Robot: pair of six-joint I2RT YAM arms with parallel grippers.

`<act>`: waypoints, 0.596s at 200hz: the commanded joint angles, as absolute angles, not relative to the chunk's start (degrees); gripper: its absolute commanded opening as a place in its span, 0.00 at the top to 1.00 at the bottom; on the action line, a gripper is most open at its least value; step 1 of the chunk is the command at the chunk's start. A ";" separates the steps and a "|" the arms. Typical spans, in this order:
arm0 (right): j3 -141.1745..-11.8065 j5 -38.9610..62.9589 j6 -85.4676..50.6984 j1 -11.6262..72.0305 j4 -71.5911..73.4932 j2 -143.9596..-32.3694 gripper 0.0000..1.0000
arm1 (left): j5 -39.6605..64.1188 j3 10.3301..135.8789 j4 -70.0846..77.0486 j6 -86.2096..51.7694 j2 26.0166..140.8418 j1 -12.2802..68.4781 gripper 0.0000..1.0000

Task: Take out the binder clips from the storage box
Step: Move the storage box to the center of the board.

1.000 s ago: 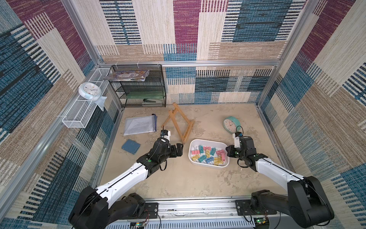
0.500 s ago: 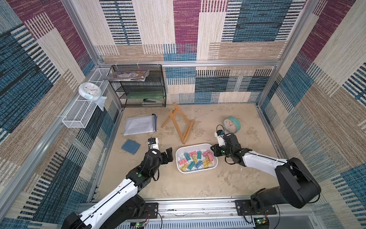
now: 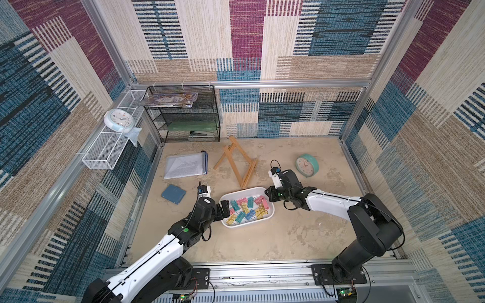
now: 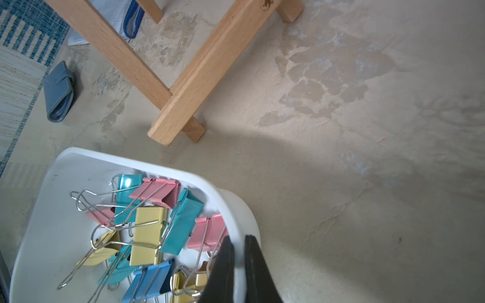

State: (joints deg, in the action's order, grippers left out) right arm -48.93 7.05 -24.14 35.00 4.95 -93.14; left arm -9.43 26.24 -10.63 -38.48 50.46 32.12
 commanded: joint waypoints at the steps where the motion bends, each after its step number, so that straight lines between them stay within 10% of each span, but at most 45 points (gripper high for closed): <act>1: -49.46 4.05 -28.60 35.37 2.11 -92.30 0.89 | -4.72 26.88 -12.70 -42.64 52.42 32.08 0.01; 119: -52.32 2.68 -28.73 35.80 -3.33 -92.81 0.79 | -1.89 40.51 -15.68 -38.73 65.43 31.73 0.01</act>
